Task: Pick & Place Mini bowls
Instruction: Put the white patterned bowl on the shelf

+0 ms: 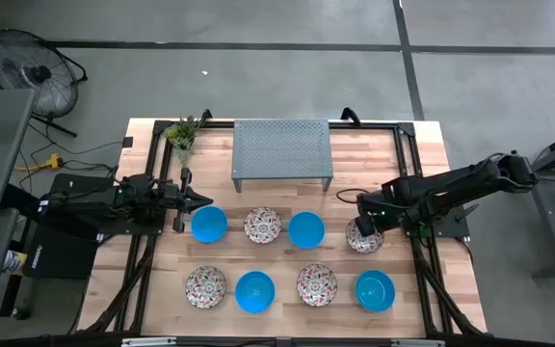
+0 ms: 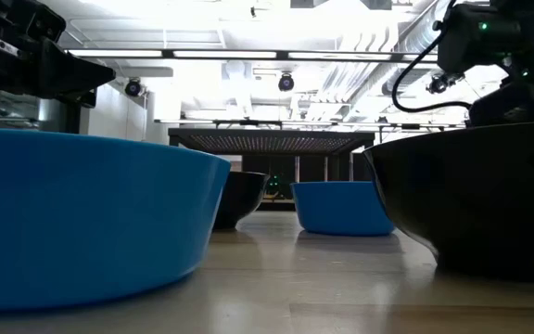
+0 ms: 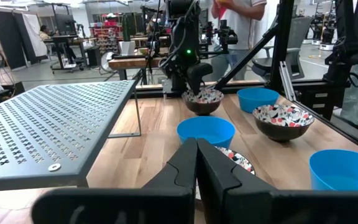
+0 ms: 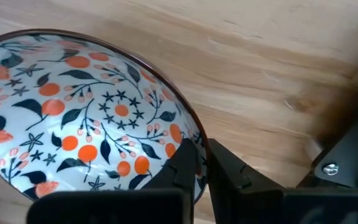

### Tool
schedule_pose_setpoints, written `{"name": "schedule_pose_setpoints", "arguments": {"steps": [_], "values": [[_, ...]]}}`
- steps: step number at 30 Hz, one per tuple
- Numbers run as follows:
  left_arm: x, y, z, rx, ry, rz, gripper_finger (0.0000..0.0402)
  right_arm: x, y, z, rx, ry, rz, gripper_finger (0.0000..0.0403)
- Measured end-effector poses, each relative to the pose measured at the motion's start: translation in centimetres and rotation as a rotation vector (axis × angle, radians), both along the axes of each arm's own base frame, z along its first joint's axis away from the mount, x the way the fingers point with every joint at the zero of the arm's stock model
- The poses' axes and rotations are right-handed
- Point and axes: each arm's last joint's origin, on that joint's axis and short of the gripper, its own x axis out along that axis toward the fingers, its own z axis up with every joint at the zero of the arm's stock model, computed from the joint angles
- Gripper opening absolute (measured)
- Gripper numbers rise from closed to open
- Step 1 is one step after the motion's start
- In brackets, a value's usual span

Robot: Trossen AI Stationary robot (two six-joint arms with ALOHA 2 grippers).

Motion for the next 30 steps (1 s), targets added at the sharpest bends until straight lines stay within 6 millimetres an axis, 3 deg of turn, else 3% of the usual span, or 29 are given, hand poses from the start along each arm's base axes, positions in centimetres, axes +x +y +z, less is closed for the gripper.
{"name": "schedule_pose_setpoints", "arguments": {"steps": [9,15,23,30], "values": [[0.0,0.0,0.0,0.0,0.0,0.0,0.0001,0.2,-0.7,2.7,-0.032,-0.133,-0.012,0.0],[0.0,0.0,0.0,0.0,0.001,0.0,0.0001,1.3,-1.5,6.3,-0.058,-0.272,0.022,0.0],[0.0,0.0,0.0,0.0,0.0,0.0,0.0001,3.1,-3.5,12.8,-0.206,-0.483,0.033,0.0],[0.0,0.0,0.0,0.0,0.0,0.0,0.0001,5.0,-5.6,16.0,-0.266,-0.535,0.091,0.0]]}}
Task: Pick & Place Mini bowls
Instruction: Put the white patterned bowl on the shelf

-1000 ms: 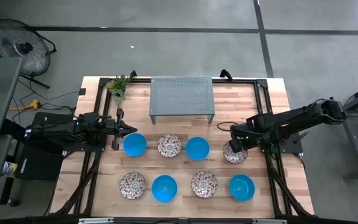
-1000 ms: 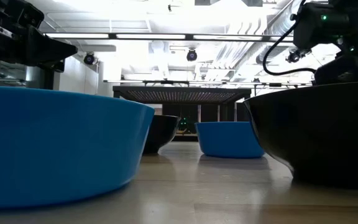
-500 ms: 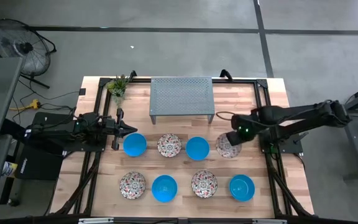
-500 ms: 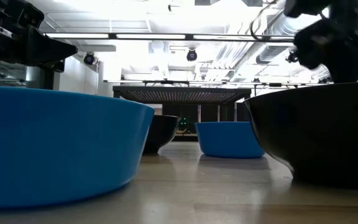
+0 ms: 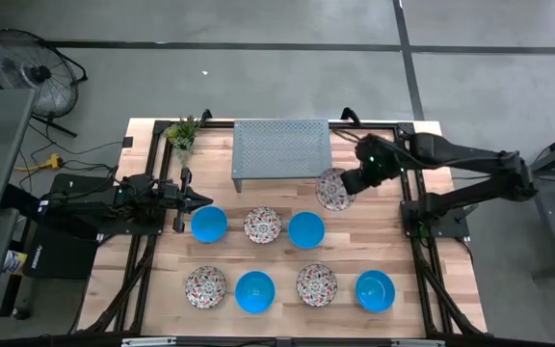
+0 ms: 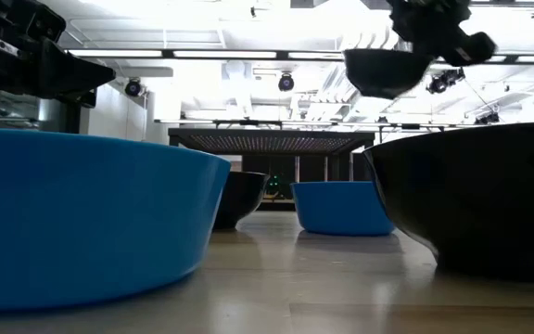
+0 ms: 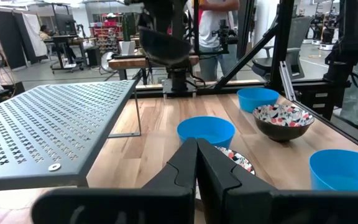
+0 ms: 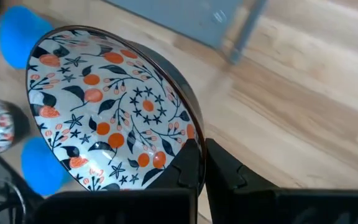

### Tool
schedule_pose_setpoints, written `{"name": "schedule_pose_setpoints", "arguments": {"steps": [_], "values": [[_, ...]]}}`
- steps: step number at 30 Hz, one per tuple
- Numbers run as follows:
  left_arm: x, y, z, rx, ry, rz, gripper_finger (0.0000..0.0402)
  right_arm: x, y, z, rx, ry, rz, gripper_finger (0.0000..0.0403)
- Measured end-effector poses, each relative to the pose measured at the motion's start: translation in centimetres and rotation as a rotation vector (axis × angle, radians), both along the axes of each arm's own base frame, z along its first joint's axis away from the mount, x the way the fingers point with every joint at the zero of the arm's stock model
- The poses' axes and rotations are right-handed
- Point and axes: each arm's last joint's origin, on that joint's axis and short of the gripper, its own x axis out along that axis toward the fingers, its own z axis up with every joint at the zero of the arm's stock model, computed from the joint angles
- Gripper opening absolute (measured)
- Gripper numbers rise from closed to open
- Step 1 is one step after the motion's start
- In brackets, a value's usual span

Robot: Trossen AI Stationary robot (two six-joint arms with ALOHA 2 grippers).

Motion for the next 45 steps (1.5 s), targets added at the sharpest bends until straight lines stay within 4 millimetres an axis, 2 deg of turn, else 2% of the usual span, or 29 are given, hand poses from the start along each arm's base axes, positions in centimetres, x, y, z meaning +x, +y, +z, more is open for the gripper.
{"name": "schedule_pose_setpoints", "arguments": {"steps": [9,23,35,45], "values": [[0.0,0.0,0.0,0.0,0.0,0.0,0.0001,2.0,-2.6,2.4,0.023,-0.042,0.102,0.0],[0.0,0.0,0.0,0.0,0.0,0.0,0.0001,4.8,-8.0,4.6,0.04,-0.05,0.062,0.0],[0.0,0.0,0.0,0.0,0.001,0.0,0.0001,5.5,-13.2,4.4,0.099,0.03,0.02,0.0],[0.0,0.0,0.0,0.0,0.0,0.0,0.0001,5.7,-16.5,1.9,0.155,0.088,-0.006,0.0]]}}
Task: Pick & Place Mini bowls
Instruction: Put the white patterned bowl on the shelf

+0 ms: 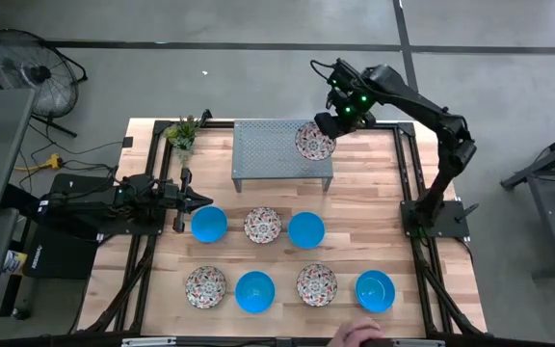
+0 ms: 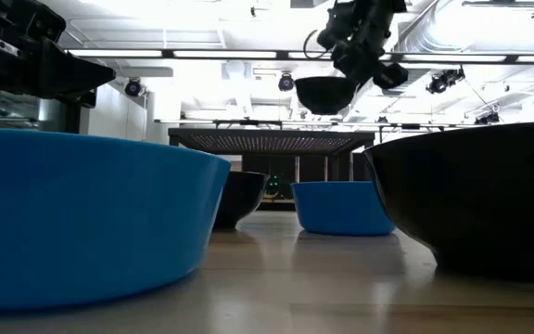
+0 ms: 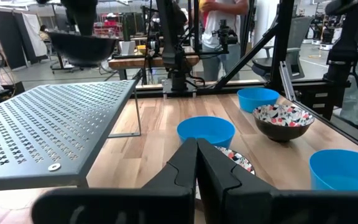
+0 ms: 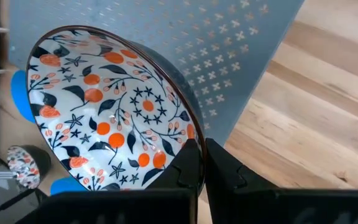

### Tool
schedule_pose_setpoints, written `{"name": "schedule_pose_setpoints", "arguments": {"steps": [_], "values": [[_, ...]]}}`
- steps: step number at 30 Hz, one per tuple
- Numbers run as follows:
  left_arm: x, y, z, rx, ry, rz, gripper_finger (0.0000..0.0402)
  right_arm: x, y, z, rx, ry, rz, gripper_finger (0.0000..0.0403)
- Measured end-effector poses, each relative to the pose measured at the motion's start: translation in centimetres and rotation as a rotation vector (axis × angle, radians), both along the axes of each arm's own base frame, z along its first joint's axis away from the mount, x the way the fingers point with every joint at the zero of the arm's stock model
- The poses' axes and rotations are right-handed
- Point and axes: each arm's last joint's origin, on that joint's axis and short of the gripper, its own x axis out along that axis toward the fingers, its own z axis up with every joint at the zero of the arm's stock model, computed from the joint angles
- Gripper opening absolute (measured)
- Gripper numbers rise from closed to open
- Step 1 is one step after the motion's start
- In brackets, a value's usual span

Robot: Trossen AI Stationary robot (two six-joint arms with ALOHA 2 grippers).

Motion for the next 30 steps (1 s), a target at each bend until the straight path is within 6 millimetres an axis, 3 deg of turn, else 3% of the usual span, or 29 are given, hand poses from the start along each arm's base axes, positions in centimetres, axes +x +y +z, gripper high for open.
{"name": "schedule_pose_setpoints", "arguments": {"steps": [17,30], "values": [[0.0,0.0,0.0,0.0,0.0,0.0,0.0001,0.0,-1.2,-2.6,0.026,-0.029,-0.016,0.0],[0.0,0.0,0.0,0.0,0.0,0.0,0.0001,0.4,-1.7,-2.9,-0.011,-0.006,-0.105,0.0]]}}
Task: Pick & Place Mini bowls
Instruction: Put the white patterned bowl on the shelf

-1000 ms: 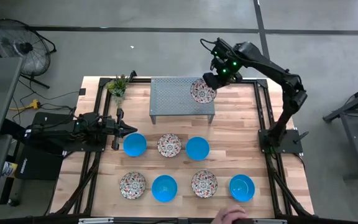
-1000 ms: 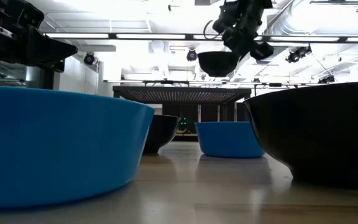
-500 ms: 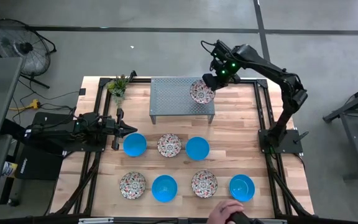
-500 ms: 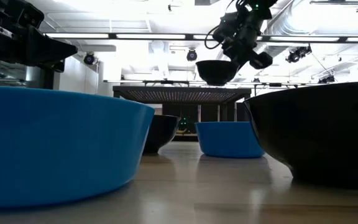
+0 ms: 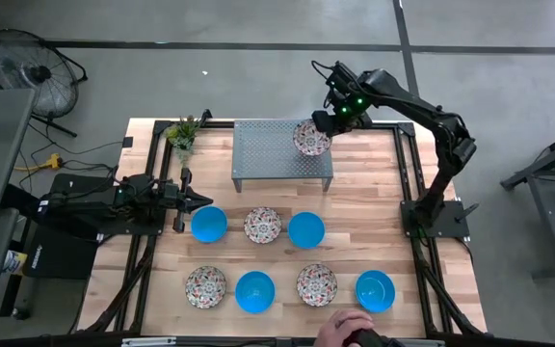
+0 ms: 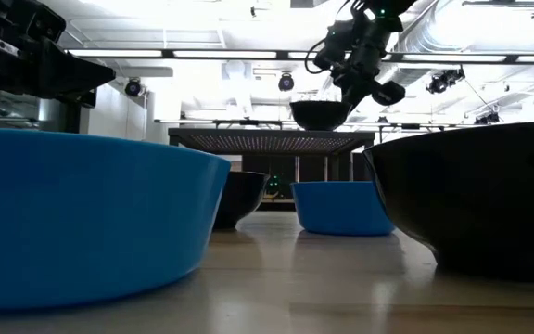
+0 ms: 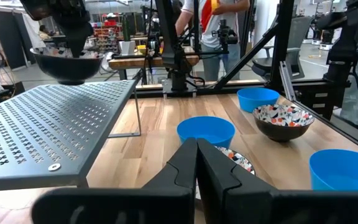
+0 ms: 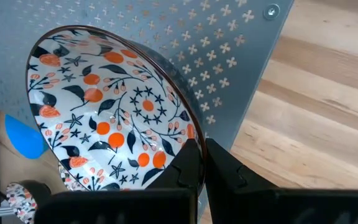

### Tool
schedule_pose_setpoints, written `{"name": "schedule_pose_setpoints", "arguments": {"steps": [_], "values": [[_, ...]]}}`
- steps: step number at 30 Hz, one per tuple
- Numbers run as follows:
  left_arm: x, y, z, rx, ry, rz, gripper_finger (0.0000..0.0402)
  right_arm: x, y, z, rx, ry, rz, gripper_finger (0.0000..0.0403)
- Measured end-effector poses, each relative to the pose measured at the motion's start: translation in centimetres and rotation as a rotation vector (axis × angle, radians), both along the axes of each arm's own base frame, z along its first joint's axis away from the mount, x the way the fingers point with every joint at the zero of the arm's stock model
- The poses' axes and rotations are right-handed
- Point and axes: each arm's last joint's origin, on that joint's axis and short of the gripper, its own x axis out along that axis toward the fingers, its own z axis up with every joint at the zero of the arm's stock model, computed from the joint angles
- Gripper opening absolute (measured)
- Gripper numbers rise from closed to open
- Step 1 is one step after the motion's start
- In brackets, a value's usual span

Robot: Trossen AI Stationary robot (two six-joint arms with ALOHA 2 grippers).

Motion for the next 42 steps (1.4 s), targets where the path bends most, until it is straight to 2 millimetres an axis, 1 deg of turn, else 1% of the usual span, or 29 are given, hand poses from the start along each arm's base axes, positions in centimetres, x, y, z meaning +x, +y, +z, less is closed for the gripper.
{"name": "schedule_pose_setpoints", "arguments": {"steps": [8,21,34,42], "values": [[0.0,0.0,0.0,0.0,0.0,0.0,0.0001,1.0,-0.2,-1.4,0.059,0.015,0.007,0.0],[0.0,0.0,0.0,0.0,0.0,0.002,0.0001,1.2,-0.1,-1.5,0.056,0.016,0.016,0.0004],[0.0,0.0,0.0,0.0,0.0,0.005,0.0001,1.2,-0.1,-1.5,0.037,0.015,0.052,0.0063],[0.0,0.0,0.0,0.0,0.0,0.005,0.0001,1.2,-0.2,-1.5,0.027,0.011,0.066,0.009]]}}
